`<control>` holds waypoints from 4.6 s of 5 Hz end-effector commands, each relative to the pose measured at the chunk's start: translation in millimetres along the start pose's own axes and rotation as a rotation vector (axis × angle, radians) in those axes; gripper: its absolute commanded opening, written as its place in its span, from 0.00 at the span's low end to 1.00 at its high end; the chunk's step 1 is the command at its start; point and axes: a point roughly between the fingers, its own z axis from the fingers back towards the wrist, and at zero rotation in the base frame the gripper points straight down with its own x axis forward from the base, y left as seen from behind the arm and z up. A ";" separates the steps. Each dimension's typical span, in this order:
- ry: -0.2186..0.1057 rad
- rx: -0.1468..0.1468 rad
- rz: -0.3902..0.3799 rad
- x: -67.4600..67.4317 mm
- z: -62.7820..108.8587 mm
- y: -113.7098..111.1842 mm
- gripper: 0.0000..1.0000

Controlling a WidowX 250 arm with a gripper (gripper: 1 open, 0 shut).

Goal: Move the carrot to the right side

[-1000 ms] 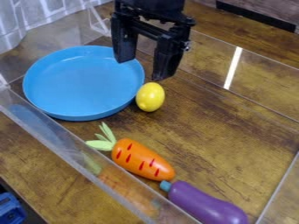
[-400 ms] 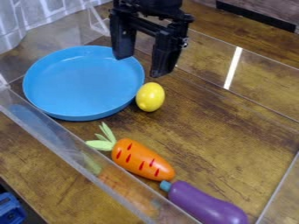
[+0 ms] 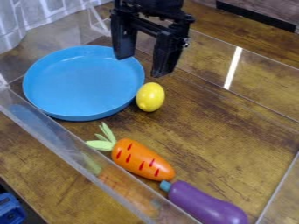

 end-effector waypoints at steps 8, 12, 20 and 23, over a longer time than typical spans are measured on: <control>0.013 0.013 -0.069 -0.5 -8.3 -11.3 1.00; 0.012 0.080 -0.447 -14.1 -43.2 -20.7 1.00; -0.036 0.112 -0.620 -7.7 -112.3 -23.7 0.00; -0.048 0.069 -0.589 -12.0 -106.8 -27.0 0.00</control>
